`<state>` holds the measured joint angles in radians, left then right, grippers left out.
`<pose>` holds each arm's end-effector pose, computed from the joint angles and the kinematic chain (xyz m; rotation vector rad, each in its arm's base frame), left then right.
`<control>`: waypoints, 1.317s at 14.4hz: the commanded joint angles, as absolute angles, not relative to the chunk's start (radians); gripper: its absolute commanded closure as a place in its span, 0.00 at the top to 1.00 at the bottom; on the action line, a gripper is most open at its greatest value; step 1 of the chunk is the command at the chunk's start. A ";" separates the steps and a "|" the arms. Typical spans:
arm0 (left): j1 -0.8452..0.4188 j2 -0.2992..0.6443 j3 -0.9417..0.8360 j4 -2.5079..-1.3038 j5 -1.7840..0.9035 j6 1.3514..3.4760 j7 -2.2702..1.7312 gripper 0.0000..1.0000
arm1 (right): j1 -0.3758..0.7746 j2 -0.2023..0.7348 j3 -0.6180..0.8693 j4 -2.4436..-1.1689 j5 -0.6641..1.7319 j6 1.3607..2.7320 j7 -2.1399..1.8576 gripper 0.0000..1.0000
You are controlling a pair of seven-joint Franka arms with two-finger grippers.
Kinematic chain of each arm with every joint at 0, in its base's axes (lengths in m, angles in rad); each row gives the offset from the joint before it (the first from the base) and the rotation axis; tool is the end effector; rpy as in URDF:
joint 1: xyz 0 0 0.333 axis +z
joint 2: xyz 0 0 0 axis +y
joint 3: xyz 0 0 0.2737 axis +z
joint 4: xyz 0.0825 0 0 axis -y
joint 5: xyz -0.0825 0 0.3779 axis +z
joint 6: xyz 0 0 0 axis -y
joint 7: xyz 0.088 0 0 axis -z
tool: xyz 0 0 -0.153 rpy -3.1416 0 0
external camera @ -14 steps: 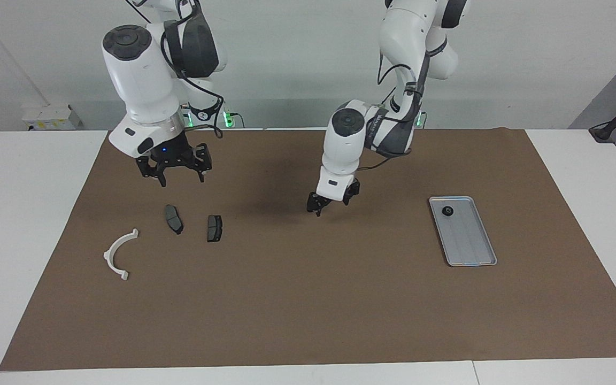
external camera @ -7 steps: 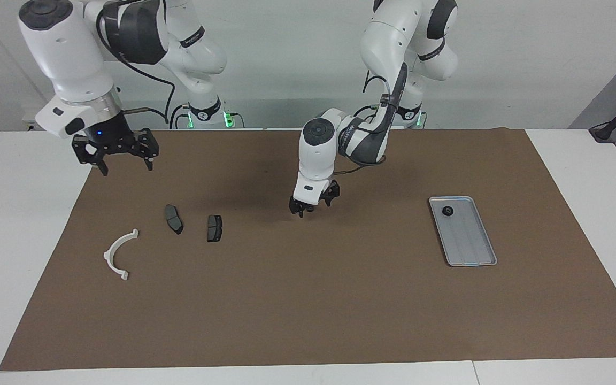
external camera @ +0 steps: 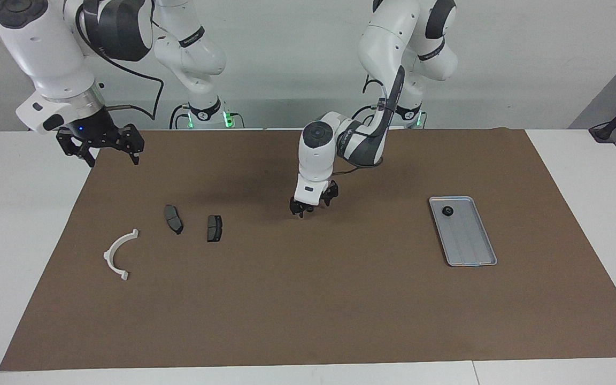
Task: Pick bearing gear from pile to tray
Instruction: 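Reach the left gripper to the center bearing while the right gripper retracts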
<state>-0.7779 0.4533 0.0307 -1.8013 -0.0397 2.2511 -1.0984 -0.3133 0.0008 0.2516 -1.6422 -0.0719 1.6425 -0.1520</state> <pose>0.4577 -0.4279 0.2150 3.0792 0.5812 -0.0247 0.5518 -0.0447 0.5090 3.0670 0.1465 -0.0124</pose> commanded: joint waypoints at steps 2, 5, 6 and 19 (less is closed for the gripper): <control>-0.796 0.425 0.043 -1.841 -0.028 2.281 -1.132 0.94 | -0.064 -0.005 -0.005 -1.629 -0.054 1.631 -0.143 1.00; -0.807 0.423 0.044 -1.851 -0.028 2.278 -1.134 0.89 | 0.012 -0.008 -0.106 -1.637 -0.018 1.644 -0.149 1.00; -0.808 0.422 0.044 -1.858 -0.028 2.278 -1.134 0.82 | 0.012 -0.012 -0.106 -1.649 -0.018 1.649 -0.149 1.00; -0.818 0.416 0.044 -1.873 -0.028 2.287 -1.135 0.37 | 0.014 -0.043 -0.101 -1.684 -0.018 1.548 -0.146 1.00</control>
